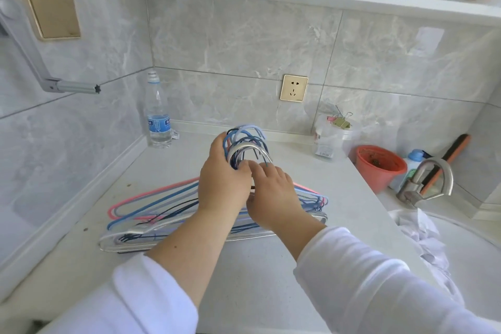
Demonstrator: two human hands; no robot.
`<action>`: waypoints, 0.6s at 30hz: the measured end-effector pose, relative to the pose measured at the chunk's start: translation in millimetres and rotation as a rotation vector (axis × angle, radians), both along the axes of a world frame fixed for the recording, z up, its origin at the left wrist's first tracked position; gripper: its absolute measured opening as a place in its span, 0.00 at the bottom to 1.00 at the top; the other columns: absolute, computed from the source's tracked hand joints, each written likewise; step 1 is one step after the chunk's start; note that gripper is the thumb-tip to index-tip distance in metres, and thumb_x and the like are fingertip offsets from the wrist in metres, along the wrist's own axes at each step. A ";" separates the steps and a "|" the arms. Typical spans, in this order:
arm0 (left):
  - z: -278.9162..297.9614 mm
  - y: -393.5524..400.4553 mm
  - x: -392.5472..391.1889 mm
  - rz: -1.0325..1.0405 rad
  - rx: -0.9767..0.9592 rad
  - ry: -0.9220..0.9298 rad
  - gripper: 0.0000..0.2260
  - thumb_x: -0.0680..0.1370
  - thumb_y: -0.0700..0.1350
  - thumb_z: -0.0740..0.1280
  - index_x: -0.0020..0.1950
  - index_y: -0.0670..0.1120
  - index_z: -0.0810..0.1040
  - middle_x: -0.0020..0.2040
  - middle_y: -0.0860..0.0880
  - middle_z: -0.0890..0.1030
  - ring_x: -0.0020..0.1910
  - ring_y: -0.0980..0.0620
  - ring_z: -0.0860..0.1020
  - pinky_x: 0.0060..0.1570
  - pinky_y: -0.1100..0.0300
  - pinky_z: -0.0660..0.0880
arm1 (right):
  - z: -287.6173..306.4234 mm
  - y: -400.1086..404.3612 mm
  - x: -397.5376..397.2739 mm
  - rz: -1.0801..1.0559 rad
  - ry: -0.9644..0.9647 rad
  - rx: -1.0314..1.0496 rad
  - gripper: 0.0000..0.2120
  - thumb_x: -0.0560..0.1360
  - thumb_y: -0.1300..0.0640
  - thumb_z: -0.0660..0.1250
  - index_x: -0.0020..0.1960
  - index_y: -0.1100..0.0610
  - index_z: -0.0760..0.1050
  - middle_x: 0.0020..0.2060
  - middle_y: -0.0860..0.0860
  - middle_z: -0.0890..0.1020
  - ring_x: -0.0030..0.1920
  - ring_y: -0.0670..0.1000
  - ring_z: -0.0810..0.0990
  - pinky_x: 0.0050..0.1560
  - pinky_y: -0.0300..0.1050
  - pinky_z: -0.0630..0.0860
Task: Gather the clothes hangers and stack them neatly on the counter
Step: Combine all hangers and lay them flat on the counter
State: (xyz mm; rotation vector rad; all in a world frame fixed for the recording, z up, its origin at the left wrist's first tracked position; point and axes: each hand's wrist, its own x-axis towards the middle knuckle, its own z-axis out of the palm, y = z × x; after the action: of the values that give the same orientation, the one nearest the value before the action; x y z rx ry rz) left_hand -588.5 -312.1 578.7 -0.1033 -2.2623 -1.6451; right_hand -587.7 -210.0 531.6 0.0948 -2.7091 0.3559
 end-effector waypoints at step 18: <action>26.1 -4.7 7.4 -0.205 -0.005 -0.042 0.34 0.72 0.42 0.66 0.72 0.62 0.57 0.62 0.53 0.72 0.52 0.55 0.74 0.52 0.64 0.66 | 44.7 -22.8 12.6 0.330 -0.166 -0.258 0.33 0.62 0.43 0.68 0.67 0.49 0.70 0.64 0.48 0.76 0.68 0.53 0.70 0.68 0.68 0.60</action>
State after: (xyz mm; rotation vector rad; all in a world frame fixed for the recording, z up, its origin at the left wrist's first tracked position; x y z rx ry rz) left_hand -581.1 -316.8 604.8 -0.3140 -2.3542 -1.7571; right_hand -575.1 -232.8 576.3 0.4591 -2.7796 0.8402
